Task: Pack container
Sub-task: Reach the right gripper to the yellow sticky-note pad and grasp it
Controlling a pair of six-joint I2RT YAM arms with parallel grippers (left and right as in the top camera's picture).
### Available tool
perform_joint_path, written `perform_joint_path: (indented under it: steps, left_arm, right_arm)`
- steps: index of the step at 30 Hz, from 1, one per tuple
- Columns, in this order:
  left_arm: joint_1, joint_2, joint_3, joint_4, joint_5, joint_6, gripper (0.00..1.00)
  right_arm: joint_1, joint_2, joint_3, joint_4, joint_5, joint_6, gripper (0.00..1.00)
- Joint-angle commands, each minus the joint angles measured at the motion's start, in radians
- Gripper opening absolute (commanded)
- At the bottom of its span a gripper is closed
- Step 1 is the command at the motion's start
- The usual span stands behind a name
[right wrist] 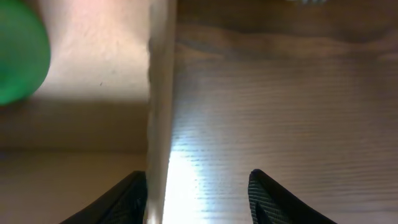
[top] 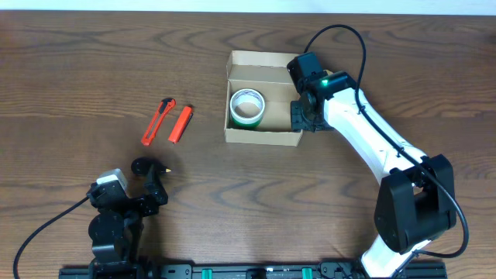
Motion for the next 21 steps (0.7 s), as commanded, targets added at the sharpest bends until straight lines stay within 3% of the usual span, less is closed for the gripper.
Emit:
perform_joint_path:
  steps: [1,4,9,17,21]
  left_arm:
    - [0.004,-0.006,-0.022,0.000,-0.015,0.015,0.95]
    - [0.004,-0.006,-0.022,0.000,-0.015,0.015,0.95]
    - [0.004,-0.006,-0.022,0.000,-0.015,0.015,0.95]
    - [0.004,-0.006,-0.022,0.000,-0.015,0.015,0.95]
    - [0.004,-0.006,-0.022,0.000,-0.015,0.015,0.95]
  right_arm:
    - [-0.012,-0.060,0.071,-0.011,-0.050,-0.017,0.57]
    - [-0.024,-0.127,0.122,-0.006,-0.007,-0.026,0.68]
    - [-0.096,-0.188,0.140,0.027,0.032,-0.186,0.80]
    - [-0.256,-0.133,0.140,0.132,-0.100,-0.422,0.88]
    - [-0.299,-0.071,0.140,0.212,-0.166,-0.575,0.99]
